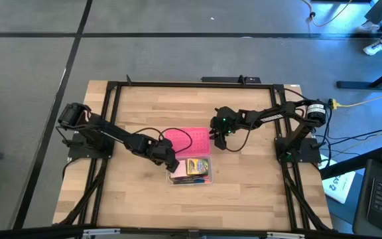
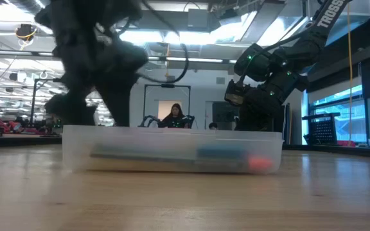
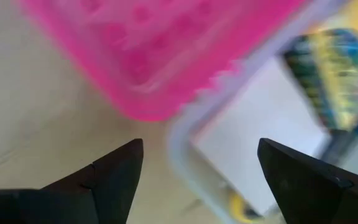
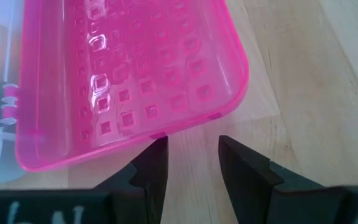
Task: Pack school essentials
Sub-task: Close the pink supply box
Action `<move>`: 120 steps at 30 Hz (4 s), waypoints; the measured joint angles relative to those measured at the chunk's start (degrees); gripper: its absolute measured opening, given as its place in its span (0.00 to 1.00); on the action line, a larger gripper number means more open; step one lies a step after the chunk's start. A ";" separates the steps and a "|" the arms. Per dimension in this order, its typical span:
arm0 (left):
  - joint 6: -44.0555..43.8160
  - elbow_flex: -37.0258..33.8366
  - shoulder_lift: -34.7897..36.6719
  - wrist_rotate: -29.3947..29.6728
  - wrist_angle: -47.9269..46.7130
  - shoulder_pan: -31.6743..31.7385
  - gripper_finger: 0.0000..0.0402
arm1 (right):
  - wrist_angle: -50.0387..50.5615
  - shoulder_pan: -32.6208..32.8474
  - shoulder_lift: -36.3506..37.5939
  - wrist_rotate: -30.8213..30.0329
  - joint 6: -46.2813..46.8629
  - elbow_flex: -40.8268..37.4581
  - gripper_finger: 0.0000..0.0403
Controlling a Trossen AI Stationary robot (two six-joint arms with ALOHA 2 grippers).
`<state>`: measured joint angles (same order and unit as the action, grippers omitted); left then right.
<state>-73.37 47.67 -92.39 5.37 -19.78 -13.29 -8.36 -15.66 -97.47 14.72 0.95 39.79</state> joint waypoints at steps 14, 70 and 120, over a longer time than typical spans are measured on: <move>-2.81 11.70 -0.47 0.39 -17.25 -2.22 0.78 | 0.13 0.00 0.02 -0.05 0.07 0.02 0.36; -17.52 11.79 -8.36 -0.01 -18.02 -4.34 0.78 | -7.80 0.17 -3.19 0.66 -10.33 0.02 0.36; -17.52 11.77 -8.53 0.06 -18.43 -4.31 0.78 | -16.85 6.66 -3.13 9.51 -20.85 0.04 0.36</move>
<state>-90.89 59.44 -100.92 5.43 -38.21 -17.61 -25.21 -9.00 -100.60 24.23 -19.90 39.83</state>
